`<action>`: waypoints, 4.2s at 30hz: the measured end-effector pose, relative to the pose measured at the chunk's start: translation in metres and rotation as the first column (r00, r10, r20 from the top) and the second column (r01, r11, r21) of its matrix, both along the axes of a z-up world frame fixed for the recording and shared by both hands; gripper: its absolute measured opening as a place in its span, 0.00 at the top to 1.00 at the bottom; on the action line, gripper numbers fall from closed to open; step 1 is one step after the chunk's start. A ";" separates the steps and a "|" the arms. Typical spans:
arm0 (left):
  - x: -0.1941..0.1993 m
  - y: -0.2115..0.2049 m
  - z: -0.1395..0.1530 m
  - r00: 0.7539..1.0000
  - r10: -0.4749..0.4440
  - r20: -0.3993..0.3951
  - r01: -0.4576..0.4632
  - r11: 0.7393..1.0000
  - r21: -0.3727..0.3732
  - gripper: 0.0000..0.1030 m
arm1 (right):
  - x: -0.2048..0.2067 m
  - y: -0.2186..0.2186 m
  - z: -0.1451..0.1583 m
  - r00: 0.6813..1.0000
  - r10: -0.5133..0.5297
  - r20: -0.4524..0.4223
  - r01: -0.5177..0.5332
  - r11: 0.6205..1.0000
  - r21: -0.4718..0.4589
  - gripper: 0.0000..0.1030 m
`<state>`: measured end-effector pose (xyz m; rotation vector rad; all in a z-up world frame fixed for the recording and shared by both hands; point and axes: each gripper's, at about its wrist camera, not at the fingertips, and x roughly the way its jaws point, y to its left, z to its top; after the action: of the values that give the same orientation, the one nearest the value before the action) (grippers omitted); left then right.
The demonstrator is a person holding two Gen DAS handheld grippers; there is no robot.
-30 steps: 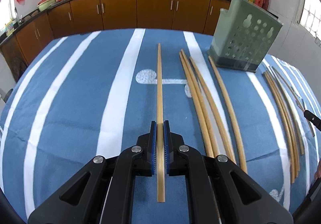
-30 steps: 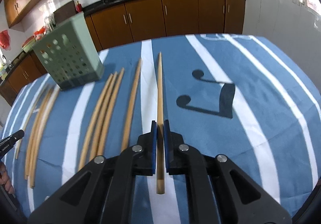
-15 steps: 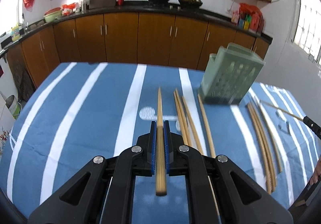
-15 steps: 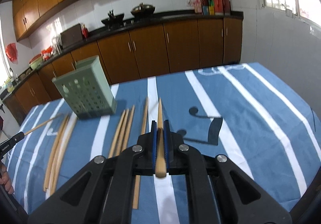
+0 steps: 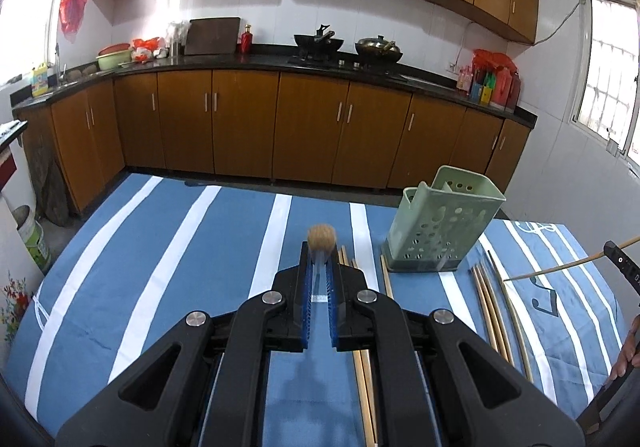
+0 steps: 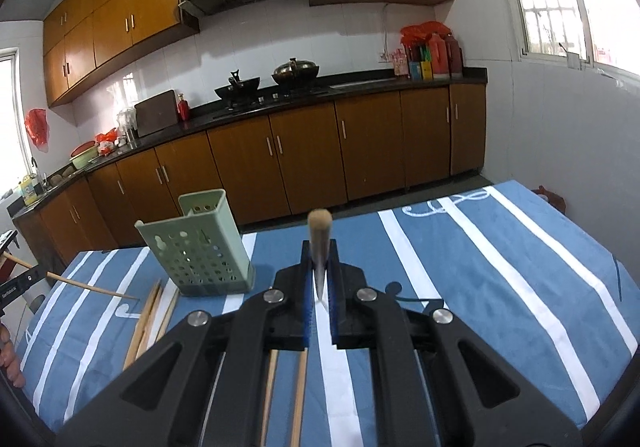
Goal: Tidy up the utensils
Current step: 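Lift both held chopsticks and carry them over the green utensil holder, then lower the chopsticks into the holder and open both tools, then grasp another chopstick with the right tool while the left tool grasps one too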
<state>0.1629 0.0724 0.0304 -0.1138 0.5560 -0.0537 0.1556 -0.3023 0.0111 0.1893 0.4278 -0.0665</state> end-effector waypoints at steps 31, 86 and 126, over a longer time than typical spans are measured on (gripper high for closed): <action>0.053 -0.063 0.099 0.965 -0.107 0.241 0.138 0.984 -0.114 0.93 | 0.080 0.048 0.105 0.967 0.181 0.182 -0.194 0.979 0.059 0.93; 0.003 -0.018 -0.104 0.962 -0.078 -0.263 0.054 0.994 -0.097 0.72 | 0.046 0.029 -0.130 0.900 0.056 -0.432 -0.070 0.997 -0.015 0.92; 0.030 -0.010 -0.126 0.949 -0.015 -0.314 0.016 1.000 -0.001 0.93 | 0.051 0.018 -0.135 0.911 0.011 -0.413 -0.025 0.999 -0.028 0.92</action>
<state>0.1928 0.0625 -0.0954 -0.1173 0.8759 -0.0507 0.2070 -0.2841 -0.1235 0.1382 0.8521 -0.0957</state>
